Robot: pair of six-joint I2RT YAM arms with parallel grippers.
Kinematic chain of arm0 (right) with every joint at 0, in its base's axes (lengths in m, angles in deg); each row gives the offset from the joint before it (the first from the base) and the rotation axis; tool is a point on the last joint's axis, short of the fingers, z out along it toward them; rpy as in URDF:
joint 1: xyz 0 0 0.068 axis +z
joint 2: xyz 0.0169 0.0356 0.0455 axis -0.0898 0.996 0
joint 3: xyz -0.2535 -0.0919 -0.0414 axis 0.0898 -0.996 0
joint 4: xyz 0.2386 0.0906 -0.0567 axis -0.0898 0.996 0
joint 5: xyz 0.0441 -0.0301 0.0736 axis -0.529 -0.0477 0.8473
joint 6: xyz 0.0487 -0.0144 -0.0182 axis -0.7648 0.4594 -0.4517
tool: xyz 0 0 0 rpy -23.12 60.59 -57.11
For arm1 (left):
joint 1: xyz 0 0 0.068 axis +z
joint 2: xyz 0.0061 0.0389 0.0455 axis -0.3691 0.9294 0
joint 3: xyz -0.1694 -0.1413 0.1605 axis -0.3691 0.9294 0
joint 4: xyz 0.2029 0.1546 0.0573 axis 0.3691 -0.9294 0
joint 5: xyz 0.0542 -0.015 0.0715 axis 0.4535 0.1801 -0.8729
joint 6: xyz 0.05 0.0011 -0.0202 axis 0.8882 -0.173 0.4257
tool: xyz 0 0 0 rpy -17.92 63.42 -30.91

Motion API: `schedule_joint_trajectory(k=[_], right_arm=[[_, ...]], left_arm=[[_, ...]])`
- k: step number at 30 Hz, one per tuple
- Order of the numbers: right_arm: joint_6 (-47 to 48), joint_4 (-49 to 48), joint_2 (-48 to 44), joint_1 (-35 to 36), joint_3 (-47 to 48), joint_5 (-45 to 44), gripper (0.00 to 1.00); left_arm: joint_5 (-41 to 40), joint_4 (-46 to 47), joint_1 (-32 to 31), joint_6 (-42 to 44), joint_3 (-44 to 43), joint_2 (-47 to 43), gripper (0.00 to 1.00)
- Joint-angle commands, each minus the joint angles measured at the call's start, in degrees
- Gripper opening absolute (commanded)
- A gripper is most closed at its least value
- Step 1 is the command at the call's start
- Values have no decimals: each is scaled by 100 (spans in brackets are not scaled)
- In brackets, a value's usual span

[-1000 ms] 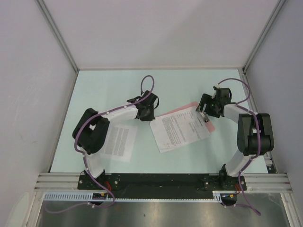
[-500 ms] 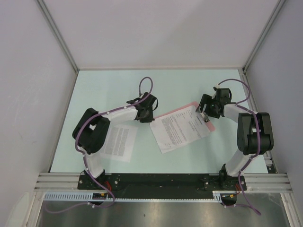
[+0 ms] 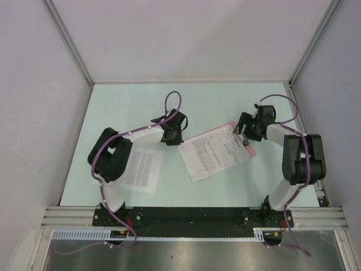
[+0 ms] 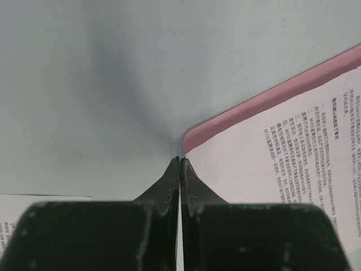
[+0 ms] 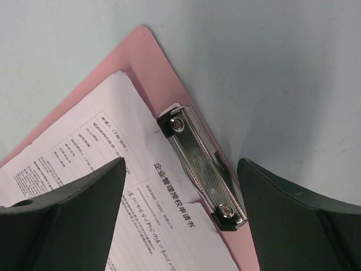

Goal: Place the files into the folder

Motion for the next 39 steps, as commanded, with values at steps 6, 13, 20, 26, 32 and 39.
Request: schedule_joint_trajectory(k=[6, 13, 20, 26, 32, 39], right_arm=[[-57, 137, 51, -7, 70, 90, 86], [-109, 181, -11, 19, -45, 125, 85], [-311, 242, -326, 239, -501, 134, 85], [-838, 365, -1318, 607, -1213, 283, 85], [-419, 805, -2339, 802, -1451, -497, 85], [-285, 971, -2102, 784, -1425, -788, 73]], left_arm=[[9, 61, 83, -102, -203, -35, 0], [220, 140, 83, 3, -230, -87, 26], [-377, -123, 83, 354, 96, -956, 68], [-97, -115, -4, 741, 149, -1765, 72], [571, 333, -479, 795, 245, -1671, 71], [933, 658, -892, 478, 96, -827, 63]])
